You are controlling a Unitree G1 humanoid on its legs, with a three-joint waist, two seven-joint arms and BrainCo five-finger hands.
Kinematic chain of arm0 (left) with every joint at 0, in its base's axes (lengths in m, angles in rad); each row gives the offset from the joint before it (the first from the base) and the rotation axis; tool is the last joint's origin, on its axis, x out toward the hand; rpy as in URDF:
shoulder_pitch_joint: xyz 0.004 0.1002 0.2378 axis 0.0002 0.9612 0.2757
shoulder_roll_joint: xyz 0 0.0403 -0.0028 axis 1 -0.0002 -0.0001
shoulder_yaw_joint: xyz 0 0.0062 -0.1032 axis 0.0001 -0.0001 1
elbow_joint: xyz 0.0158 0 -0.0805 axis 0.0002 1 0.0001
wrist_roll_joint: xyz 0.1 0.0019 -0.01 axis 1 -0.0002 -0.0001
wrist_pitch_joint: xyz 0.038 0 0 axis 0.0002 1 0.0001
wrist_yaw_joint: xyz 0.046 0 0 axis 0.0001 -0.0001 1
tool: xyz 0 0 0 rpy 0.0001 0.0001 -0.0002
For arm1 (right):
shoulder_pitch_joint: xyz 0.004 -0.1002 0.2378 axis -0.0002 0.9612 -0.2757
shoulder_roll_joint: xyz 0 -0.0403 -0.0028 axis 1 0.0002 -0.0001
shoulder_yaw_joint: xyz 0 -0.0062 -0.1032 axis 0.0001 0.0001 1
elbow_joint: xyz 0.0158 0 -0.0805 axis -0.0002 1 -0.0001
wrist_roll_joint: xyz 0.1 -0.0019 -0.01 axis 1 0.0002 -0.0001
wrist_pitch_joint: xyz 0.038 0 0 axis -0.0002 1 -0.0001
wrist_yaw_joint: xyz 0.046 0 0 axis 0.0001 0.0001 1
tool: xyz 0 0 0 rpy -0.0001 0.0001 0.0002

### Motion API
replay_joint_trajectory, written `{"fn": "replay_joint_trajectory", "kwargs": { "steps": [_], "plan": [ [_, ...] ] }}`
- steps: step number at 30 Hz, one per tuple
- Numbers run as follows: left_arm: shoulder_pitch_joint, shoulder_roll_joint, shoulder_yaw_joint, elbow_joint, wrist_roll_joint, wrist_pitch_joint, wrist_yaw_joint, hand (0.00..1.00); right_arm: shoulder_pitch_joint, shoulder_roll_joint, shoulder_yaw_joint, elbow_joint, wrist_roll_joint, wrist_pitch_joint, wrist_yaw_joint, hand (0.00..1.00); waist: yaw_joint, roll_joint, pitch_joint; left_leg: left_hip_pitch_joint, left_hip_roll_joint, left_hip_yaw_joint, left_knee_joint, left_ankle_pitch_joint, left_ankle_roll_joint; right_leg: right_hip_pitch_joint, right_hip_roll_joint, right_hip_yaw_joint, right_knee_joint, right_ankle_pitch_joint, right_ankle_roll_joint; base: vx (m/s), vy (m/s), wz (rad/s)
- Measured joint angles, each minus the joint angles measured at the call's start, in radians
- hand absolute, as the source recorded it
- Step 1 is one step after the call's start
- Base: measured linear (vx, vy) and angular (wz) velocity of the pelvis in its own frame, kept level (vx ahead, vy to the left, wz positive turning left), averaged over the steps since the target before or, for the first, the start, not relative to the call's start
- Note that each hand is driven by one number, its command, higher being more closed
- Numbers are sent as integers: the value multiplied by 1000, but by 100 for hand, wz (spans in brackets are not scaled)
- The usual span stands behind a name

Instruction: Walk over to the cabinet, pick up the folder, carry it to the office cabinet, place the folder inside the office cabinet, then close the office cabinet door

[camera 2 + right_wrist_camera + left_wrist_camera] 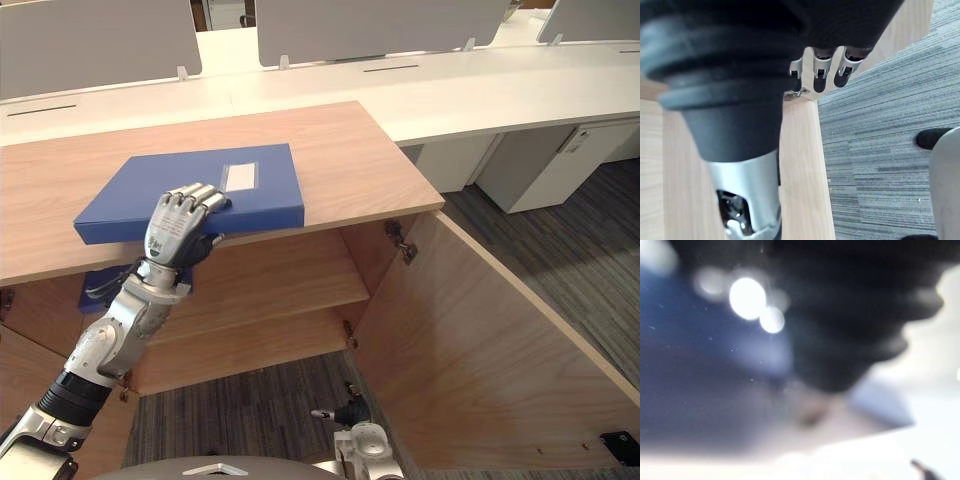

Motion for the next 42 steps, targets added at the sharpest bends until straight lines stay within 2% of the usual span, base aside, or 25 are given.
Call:
{"fn": "replay_joint_trajectory", "kwargs": {
  "steps": [6, 14, 19, 21, 25, 28, 30, 32, 34, 42],
  "plan": [
    [14, -54, 30, -153, -112, -1, 31, 100, 24, 0, -6, -39, 29, -8, -3, 0, 8, 2, -1, -6, 2, 6, 0, 0, 0, -16, 0, 16, 6, 1, -1, -2, -15, -8],
    [56, -115, 132, -368, -342, -80, 105, 100, 79, 12, -3, -151, 41, -21, -6, 0, 15, 16, -10, -12, 7, 24, 0, 2, 2, -49, 5, 39, 38, 1, -2, -41, -9, -7],
    [138, -167, 183, -491, -535, -154, 127, 100, 136, 33, 24, -359, 49, -31, -7, 0, 17, 19, -11, -15, 6, 25, 0, 4, 4, -63, 5, 43, 51, 1, -3, -63, -1, -2],
    [171, -185, 188, -536, -629, -190, 130, 100, 162, 46, 39, -496, 49, -47, -9, 0, 19, 19, -11, -16, 6, 25, 0, 4, 5, -66, 4, 43, 48, 1, -2, -60, 0, -2],
    [230, -226, 189, -582, -741, -233, 129, 100, 191, 69, 46, -718, 49, -74, -21, 0, 20, 19, -11, -21, 6, 26, 0, 4, 5, -69, 4, 44, 38, 6, -1, -9, 0, 0],
    [284, -259, 189, -591, -837, -257, 120, 100, 196, 76, 43, -884, 49, -95, -44, 0, 21, 20, -16, -37, 5, 29, 2, 5, 5, -85, 4, 49, 34, 15, 3, 8, 0, -4],
    [321, -277, 189, -591, -930, -262, 86, 100, 196, 77, 35, -989, 49, -114, -50, 0, 28, 19, -17, -37, 5, 35, 6, 5, 6, -86, 4, 59, 33, 19, 5, 53, 7, -9],
    [341, -283, 186, -591, -965, -262, 69, 100, 195, 77, 35, -1054, 49, -120, -52, 0, 31, 18, -17, -37, 5, 37, 6, 5, 6, -88, 4, 63, 33, 20, 5, 36, 1, -8],
    [366, -292, 184, -586, -1018, -263, 28, 100, 186, 74, 34, -1139, 50, -147, -51, 0, 33, 18, -17, -37, 5, 39, 6, 4, 6, -90, 4, 65, 34, 20, 5, 5, -8, -4],
    [372, -292, 184, -485, -1077, -275, -60, 100, 95, 37, 36, -1257, 111, -207, -39, 0, 40, 17, -16, -35, 5, 49, 0, 6, 7, -94, 3, 72, 33, 34, 9, -36, 1, -4]
  ]
}}
